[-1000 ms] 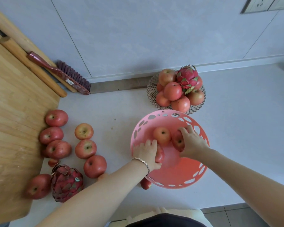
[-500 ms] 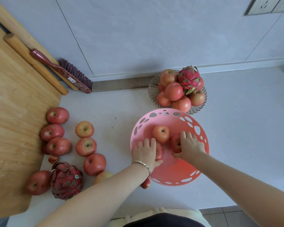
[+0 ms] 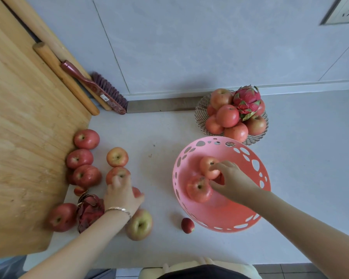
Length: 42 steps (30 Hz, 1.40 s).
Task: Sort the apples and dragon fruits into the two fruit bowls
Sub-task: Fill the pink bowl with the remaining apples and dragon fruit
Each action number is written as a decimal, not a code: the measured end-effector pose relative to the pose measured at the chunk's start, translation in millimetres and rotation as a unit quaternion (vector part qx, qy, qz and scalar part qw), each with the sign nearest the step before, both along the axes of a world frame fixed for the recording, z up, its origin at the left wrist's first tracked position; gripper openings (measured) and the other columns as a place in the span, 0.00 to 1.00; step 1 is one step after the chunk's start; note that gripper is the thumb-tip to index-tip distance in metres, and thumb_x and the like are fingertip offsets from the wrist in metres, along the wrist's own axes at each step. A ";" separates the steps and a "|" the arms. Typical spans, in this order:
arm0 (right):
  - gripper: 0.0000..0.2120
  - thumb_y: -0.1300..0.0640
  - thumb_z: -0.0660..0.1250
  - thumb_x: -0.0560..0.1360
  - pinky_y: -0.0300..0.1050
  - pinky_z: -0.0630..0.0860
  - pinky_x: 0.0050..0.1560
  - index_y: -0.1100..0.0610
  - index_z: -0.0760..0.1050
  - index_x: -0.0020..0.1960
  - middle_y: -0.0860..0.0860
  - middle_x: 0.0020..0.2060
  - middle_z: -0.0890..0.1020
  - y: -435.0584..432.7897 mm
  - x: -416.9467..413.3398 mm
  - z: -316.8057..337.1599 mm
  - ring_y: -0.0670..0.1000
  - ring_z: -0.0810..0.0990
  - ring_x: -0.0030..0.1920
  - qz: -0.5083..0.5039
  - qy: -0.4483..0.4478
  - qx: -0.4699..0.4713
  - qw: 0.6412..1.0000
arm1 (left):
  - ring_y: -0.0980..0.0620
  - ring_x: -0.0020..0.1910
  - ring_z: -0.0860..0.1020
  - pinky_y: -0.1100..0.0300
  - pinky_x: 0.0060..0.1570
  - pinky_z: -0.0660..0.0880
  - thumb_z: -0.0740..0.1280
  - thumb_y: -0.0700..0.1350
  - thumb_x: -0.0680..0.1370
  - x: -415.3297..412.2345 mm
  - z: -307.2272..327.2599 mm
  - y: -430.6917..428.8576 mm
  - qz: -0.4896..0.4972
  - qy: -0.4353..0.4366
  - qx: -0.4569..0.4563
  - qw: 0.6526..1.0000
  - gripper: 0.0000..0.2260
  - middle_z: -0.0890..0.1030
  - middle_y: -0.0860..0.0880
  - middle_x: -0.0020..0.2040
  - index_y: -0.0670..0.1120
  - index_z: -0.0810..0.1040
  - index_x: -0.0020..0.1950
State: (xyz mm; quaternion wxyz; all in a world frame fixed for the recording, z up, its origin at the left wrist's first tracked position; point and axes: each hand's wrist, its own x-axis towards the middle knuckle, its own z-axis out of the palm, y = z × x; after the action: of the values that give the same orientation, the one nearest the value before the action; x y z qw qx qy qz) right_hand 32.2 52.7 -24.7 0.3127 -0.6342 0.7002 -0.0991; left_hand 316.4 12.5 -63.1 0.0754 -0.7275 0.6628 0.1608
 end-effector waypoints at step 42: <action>0.38 0.40 0.69 0.66 0.46 0.75 0.48 0.54 0.57 0.68 0.57 0.71 0.55 42.5 25.0 -37.1 0.60 0.66 0.65 -0.017 0.241 0.101 0.965 | 0.38 0.58 0.70 0.48 0.57 0.68 0.69 0.47 0.71 -145.4 -0.7 14.2 -0.334 0.007 0.083 0.939 0.34 0.63 0.42 0.67 0.53 0.56 0.72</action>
State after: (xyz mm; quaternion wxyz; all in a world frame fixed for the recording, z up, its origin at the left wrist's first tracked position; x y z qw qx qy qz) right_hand 57.3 95.1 -61.8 0.1953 -0.5923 0.7720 0.1224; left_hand 170.9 26.7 -63.8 0.1802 -0.4539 0.8527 0.1856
